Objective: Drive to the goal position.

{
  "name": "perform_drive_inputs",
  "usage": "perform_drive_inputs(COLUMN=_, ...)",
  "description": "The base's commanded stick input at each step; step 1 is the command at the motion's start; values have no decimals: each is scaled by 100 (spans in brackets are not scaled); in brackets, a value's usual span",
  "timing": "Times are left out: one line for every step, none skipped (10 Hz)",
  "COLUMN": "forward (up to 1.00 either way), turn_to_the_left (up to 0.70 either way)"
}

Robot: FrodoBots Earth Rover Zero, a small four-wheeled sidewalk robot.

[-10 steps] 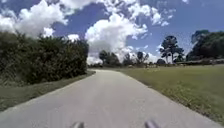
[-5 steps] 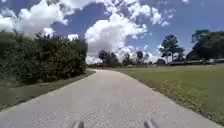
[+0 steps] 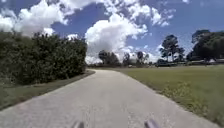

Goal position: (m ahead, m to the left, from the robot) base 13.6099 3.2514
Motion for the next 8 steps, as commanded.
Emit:
perform_drive_inputs(forward=50, turn_to_the_left=0)
perform_drive_inputs(forward=50, turn_to_the_left=0)
perform_drive_inputs(forward=50, turn_to_the_left=0)
perform_drive_inputs(forward=50, turn_to_the_left=0)
perform_drive_inputs(forward=50, turn_to_the_left=0)
perform_drive_inputs(forward=50, turn_to_the_left=0)
perform_drive_inputs(forward=50, turn_to_the_left=0)
perform_drive_inputs(forward=50, turn_to_the_left=0)
